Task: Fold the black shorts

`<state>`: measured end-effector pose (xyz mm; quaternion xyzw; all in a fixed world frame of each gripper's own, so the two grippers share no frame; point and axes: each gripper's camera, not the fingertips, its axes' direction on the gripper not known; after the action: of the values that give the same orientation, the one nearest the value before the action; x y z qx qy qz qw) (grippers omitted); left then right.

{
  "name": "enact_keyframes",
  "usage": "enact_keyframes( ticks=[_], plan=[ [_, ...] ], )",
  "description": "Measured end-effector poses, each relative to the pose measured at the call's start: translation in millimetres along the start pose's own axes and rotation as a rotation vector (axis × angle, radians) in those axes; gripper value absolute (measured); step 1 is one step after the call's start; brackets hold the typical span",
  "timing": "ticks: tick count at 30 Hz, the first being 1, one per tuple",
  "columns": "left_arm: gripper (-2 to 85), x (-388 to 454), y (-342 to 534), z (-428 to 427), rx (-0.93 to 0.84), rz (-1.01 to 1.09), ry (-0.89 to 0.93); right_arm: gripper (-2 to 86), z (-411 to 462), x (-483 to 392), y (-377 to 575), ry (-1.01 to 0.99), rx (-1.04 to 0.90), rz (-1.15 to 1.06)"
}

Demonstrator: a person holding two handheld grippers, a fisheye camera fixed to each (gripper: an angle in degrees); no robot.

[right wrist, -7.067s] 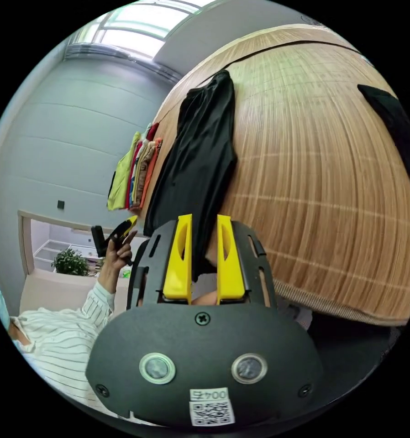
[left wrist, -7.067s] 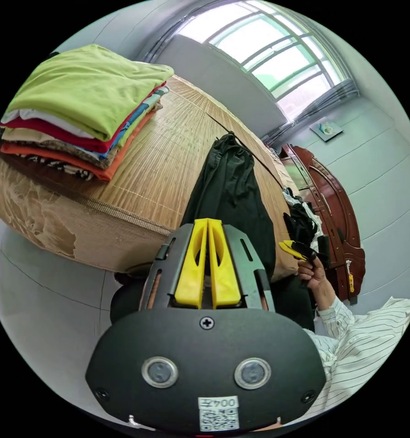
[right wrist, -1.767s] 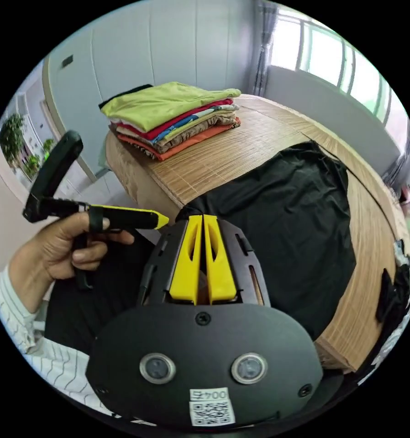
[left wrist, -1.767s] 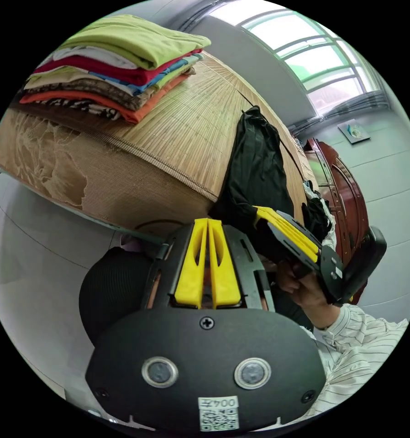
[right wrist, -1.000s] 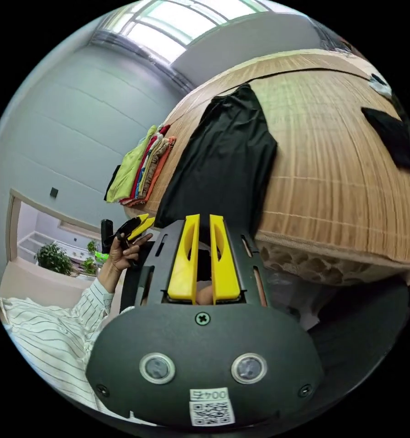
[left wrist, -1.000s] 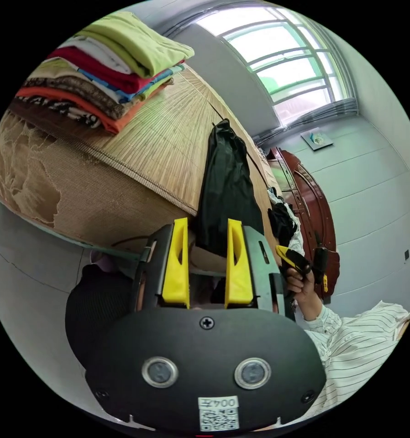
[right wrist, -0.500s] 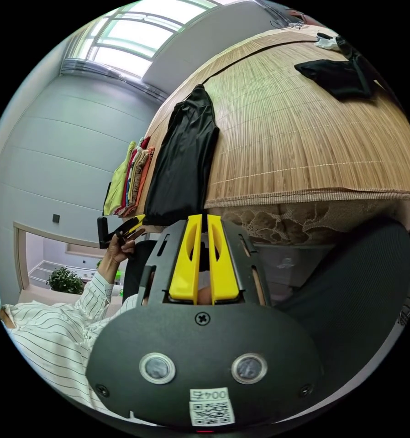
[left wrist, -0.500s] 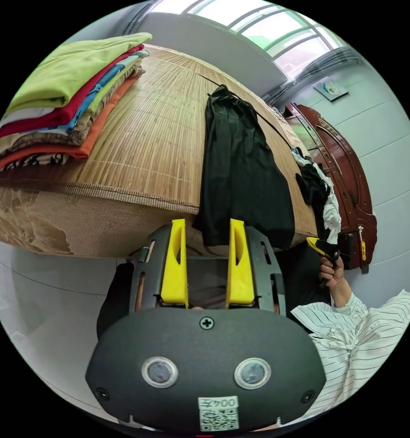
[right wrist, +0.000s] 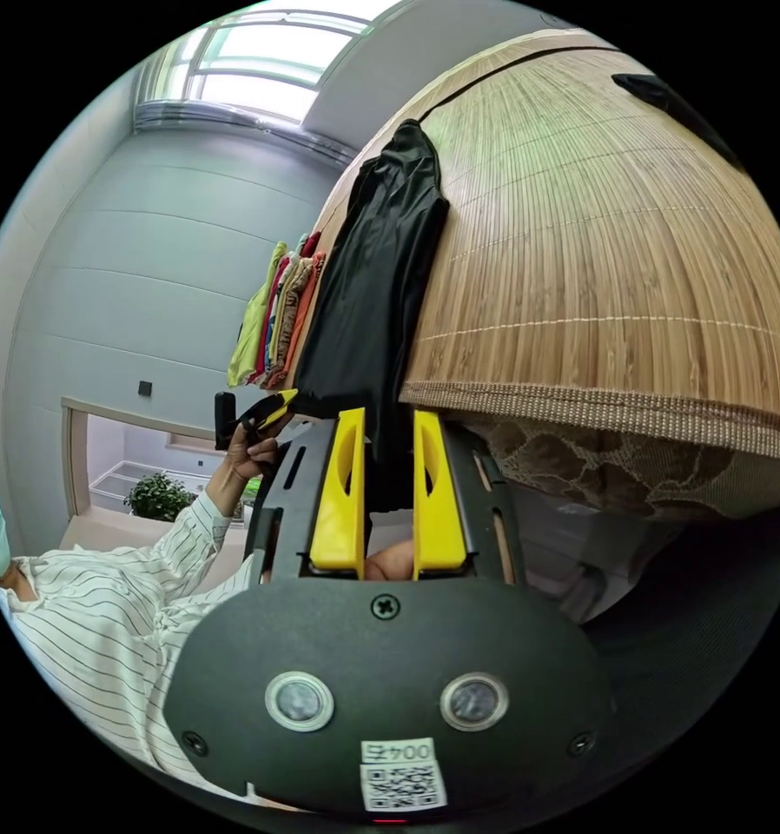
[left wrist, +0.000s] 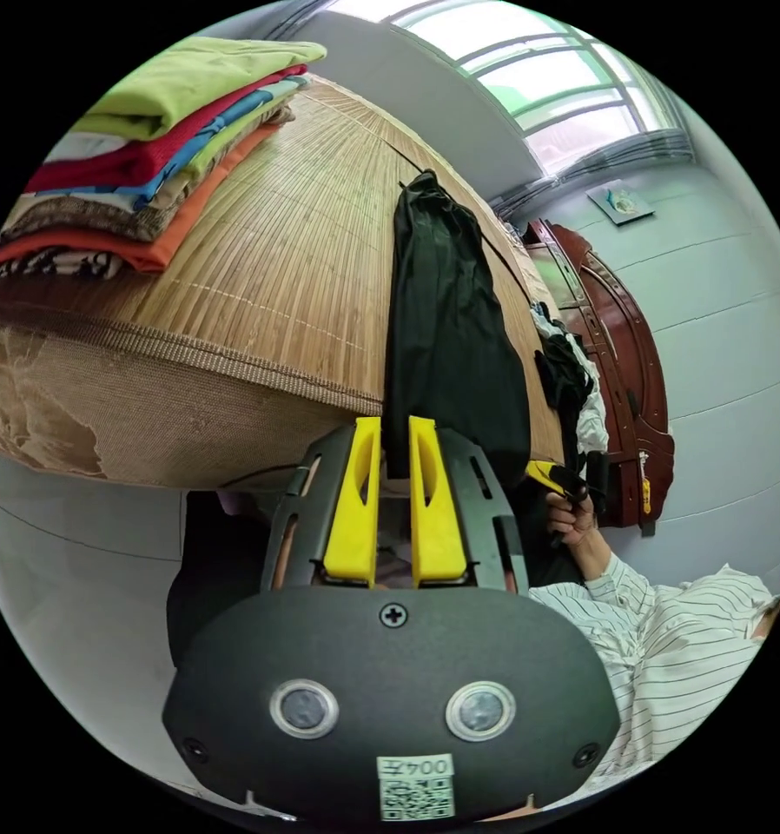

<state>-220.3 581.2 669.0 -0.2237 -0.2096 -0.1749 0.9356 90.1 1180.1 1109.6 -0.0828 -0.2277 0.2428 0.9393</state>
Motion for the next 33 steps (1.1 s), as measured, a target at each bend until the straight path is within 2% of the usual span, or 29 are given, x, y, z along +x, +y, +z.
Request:
enact_keyframes(
  ticks=[9, 15, 20, 26, 33],
  plan=[
    [4.0, -22.4, 2.6, 24.9, -0.008, -0.018, 0.037, 6.9, -0.9, 36.5, -6.2, -0.058, 0.06, 0.035],
    [3.7, -39.9, 5.2, 42.1, -0.014, -0.027, 0.062, 7.4, 14.2, 46.2, -15.2, -0.117, -0.014, -0.007],
    [2.6, -54.8, 7.5, 54.6, -0.021, -0.028, 0.074, 2.3, 12.5, 57.4, -21.4, -0.156, -0.003, 0.016],
    [1.5, -71.0, 14.7, 60.9, -0.043, -0.022, 0.125, -0.5, -22.1, 58.5, -25.0, -0.182, 0.026, -0.009],
    [1.0, -61.3, 64.7, 45.1, 0.034, -0.056, 0.269, -0.7, -73.2, 52.8, -18.7, -0.226, 0.036, -0.034]
  ],
)
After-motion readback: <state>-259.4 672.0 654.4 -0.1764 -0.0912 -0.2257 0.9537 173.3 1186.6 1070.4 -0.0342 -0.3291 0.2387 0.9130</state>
